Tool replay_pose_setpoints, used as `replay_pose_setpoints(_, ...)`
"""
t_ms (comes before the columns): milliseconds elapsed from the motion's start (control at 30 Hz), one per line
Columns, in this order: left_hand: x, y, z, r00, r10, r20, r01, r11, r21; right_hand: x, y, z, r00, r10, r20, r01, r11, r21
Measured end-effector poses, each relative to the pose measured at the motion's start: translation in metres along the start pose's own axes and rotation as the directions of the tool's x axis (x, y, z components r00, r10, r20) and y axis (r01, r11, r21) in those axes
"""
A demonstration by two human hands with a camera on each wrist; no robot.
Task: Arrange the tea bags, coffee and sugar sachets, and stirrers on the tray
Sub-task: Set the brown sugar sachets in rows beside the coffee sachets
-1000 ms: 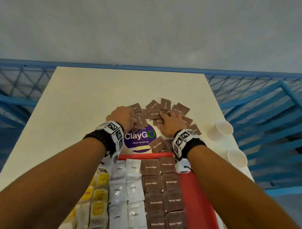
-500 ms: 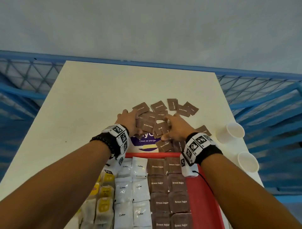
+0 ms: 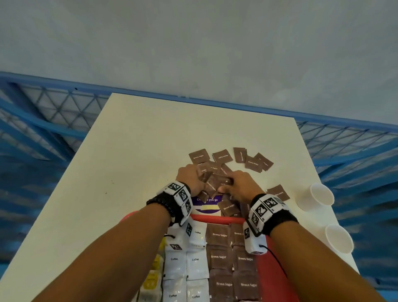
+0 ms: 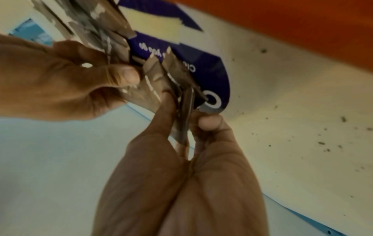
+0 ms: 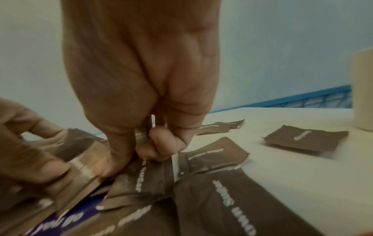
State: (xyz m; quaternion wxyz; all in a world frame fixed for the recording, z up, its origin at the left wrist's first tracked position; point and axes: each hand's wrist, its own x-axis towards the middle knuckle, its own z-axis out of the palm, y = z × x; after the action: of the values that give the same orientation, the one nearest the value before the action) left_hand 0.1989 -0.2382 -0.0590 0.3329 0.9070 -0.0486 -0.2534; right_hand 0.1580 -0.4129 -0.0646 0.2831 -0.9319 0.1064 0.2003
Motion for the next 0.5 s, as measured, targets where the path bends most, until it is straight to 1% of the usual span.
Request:
replay_pose_setpoints(67, 0.0, -0.003, -0.008, 0.999, -0.019, 0.051, 0.021, 0.999, -0.035, -0.003, 0.006, -0.011, 0.998, 0.04, -0.038, -0.038, 0.998, 0.042)
replay_pose_setpoints(100, 0.0, -0.005, -0.013, 0.997, -0.028, 0.076, 0.032, 0.998, -0.052, -0.005, 0.008, -0.018, 0.996, 0.051, -0.077, -0.043, 0.995, 0.094)
replay_pose_setpoints(167, 0.004, -0.011, -0.022, 0.994, -0.046, 0.102, 0.061, 0.988, -0.142, -0.014, 0.008, -0.029, 0.99, 0.069, -0.12, -0.034, 0.961, 0.273)
replay_pose_setpoints(200, 0.004, -0.015, -0.025, 0.993, -0.053, 0.108, 0.076, 0.972, -0.223, -0.018, 0.007, -0.033, 0.992, 0.071, -0.1, -0.027, 0.924, 0.381)
replay_pose_setpoints(267, 0.002, -0.019, -0.03, 0.984, -0.064, 0.165, 0.129, 0.898, -0.421, -0.029, -0.005, -0.039, 0.999, 0.028, 0.024, -0.037, 0.834, 0.55)
replay_pose_setpoints(300, 0.0, -0.019, -0.031, 0.974, -0.045, 0.221, 0.158, 0.837, -0.525, -0.032, -0.01, -0.038, 0.997, -0.007, 0.077, -0.038, 0.822, 0.569)
replay_pose_setpoints(333, -0.004, -0.018, -0.032, 0.962, -0.01, 0.272, 0.179, 0.774, -0.607, -0.033, -0.015, -0.036, 0.994, -0.033, 0.102, -0.03, 0.828, 0.56)
replay_pose_setpoints(400, -0.009, -0.016, -0.033, 0.941, 0.062, 0.334, 0.205, 0.679, -0.705, -0.034, -0.027, -0.028, 0.994, -0.067, 0.091, 0.006, 0.835, 0.55)
replay_pose_setpoints(433, -0.012, -0.013, -0.032, 0.933, 0.086, 0.348, 0.213, 0.648, -0.731, -0.034, -0.031, -0.023, 0.994, -0.076, 0.077, 0.018, 0.82, 0.572)
replay_pose_setpoints(500, -0.017, -0.011, -0.032, 0.931, 0.086, 0.355, 0.235, 0.604, -0.761, -0.033, -0.033, -0.015, 0.996, -0.073, 0.041, 0.03, 0.769, 0.638)
